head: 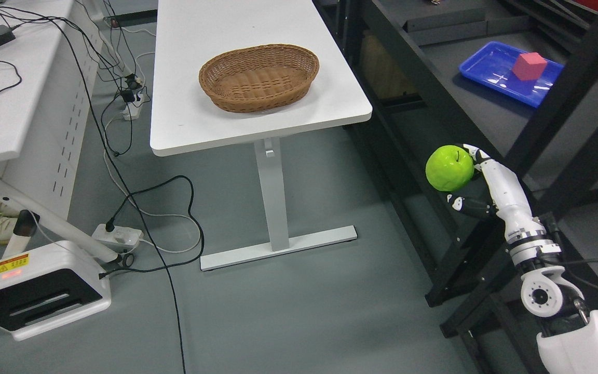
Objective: Place green apple on left shelf middle layer
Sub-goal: 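Carry the apple in the right hand while turning toward the shelf tray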
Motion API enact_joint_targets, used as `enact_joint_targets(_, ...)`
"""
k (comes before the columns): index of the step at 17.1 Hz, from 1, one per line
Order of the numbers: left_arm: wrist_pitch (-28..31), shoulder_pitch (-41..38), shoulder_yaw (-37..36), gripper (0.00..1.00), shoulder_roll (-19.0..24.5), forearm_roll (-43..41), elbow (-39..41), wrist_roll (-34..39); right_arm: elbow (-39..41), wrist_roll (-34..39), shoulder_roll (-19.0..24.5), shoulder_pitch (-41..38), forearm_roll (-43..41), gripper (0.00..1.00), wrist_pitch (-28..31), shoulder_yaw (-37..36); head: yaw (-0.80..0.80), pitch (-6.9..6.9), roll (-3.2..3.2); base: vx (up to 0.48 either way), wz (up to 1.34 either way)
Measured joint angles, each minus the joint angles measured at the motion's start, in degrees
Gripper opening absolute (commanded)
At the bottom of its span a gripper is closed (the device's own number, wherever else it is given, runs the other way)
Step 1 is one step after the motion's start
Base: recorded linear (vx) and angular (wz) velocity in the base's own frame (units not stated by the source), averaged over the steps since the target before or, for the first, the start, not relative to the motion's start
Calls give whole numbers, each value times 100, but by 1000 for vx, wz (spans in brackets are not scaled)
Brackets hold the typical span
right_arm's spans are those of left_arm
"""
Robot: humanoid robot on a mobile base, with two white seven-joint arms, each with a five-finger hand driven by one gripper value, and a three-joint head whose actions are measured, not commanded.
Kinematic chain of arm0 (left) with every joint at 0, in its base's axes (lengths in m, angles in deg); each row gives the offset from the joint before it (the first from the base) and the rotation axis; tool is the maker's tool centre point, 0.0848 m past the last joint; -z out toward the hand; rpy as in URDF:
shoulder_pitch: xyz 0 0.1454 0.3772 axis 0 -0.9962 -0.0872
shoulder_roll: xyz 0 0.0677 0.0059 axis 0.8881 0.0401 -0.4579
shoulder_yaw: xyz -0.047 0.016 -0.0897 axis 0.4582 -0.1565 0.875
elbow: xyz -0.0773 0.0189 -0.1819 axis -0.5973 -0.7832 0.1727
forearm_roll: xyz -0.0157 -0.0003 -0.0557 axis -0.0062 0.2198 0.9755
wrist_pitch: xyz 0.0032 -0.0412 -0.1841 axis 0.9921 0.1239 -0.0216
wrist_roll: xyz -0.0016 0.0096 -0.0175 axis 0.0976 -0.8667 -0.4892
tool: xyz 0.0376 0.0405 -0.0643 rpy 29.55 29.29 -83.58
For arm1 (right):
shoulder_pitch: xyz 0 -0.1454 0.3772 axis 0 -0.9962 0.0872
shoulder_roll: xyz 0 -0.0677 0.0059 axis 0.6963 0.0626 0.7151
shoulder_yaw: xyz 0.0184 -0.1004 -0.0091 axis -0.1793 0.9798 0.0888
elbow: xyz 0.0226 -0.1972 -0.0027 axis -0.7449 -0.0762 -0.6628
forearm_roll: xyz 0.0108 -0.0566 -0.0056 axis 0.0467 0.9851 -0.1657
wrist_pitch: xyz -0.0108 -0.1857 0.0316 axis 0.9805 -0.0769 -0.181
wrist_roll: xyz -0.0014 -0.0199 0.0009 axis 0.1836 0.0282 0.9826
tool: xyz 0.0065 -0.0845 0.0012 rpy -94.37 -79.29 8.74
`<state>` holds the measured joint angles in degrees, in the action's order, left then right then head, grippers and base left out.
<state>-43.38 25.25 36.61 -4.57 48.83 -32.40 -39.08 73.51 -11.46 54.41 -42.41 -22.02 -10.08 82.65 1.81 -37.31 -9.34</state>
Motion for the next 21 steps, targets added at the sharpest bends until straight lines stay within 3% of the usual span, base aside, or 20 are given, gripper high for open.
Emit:
enact_joint_targets(9, 0, 1, 0, 100, 0, 0, 0, 0, 43, 4, 22, -69, -2, 2, -37, -3, 0, 0, 0, -193, -481)
enact_joint_targets(21, 0, 1, 0, 100, 0, 0, 0, 0, 85, 41, -14, -311, 3, 1, 37, -12, 0, 0, 0, 28, -700)
